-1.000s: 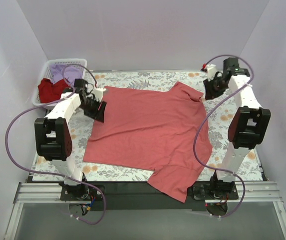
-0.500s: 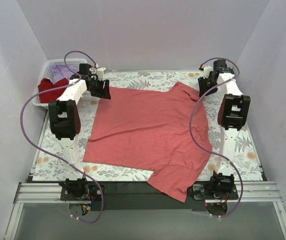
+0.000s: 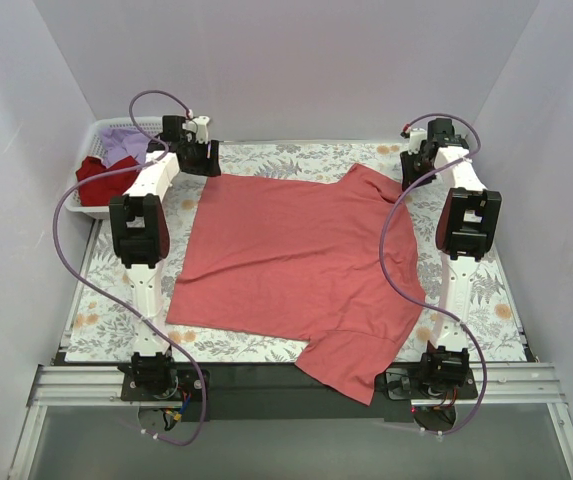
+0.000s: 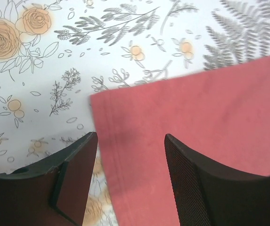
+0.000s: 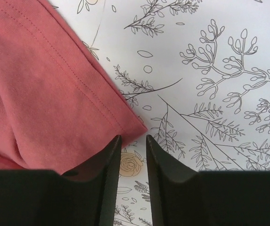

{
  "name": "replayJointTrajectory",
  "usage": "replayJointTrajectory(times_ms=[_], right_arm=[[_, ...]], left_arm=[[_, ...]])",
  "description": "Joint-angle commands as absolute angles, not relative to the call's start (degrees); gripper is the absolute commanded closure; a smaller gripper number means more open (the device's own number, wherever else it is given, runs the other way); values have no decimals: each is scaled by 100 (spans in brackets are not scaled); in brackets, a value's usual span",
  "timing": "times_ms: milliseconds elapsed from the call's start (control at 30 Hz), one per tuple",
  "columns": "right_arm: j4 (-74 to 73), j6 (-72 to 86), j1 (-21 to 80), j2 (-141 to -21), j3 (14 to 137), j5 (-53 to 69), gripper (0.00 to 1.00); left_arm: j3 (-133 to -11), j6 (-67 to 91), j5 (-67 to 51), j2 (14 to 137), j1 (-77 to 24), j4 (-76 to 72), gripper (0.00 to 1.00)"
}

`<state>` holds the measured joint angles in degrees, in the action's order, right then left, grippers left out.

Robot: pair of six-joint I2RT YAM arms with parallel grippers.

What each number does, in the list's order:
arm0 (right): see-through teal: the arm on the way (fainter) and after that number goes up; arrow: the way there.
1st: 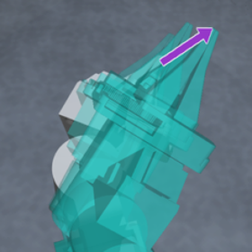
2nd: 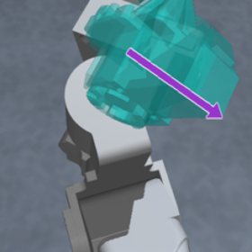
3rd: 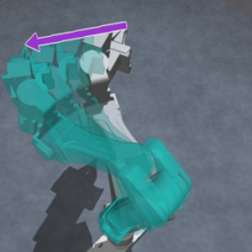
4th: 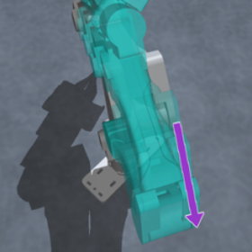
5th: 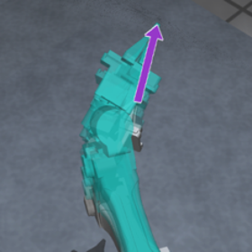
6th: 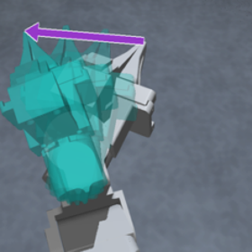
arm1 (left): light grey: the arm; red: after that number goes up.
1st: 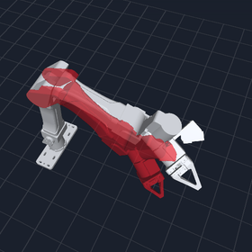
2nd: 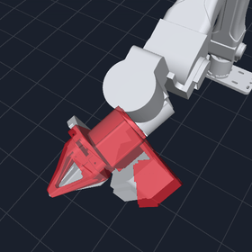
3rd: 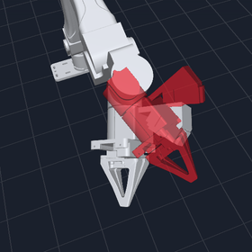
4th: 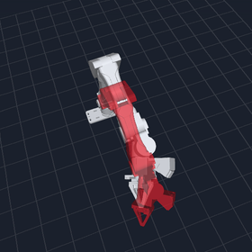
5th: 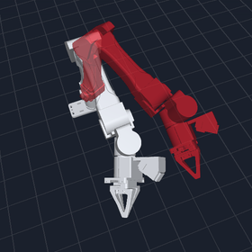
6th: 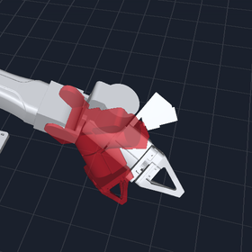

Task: Fold and stack the t-shirts
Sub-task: Fold the tshirt

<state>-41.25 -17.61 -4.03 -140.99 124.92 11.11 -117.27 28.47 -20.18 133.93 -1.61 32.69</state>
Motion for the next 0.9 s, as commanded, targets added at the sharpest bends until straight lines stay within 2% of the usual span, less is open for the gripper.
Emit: replayJointTrajectory(times_ms=[0,67,167,200,300,467,667,800,867], right_arm=[[-3973,-1687,-369,-14168,12445,1300,67],[-3973,-1714,-369,-14150,12401,1380,70],[-3973,-1793,-369,-14159,12410,1459,80],[-3964,-1802,-369,-14159,12419,1468,86],[-3955,-1881,-369,-14194,12524,1485,99],[-3806,-2056,-369,-14107,12726,1214,99],[-2770,-2294,-360,-13413,12762,563,99],[-2163,-2801,-159,-13385,12867,221,99],[-1892,-2961,-9,-13447,12832,26,99]], left_arm=[[-12067,2979,-1705,13675,-149,2980,42],[-12085,2979,-1662,13824,-149,2840,42],[-12059,2927,-1547,13930,-149,2664,42],[-12041,2927,-1503,13974,-149,2620,43],[-11997,2857,-1398,14079,-149,2496,43],[-12032,2812,-1336,14221,-149,2356,43],[-12120,2883,-1397,14387,-149,2268,45],[-12199,2883,-1362,14519,-149,2241,52],[-12217,2874,-1336,14572,-149,2241,60]])
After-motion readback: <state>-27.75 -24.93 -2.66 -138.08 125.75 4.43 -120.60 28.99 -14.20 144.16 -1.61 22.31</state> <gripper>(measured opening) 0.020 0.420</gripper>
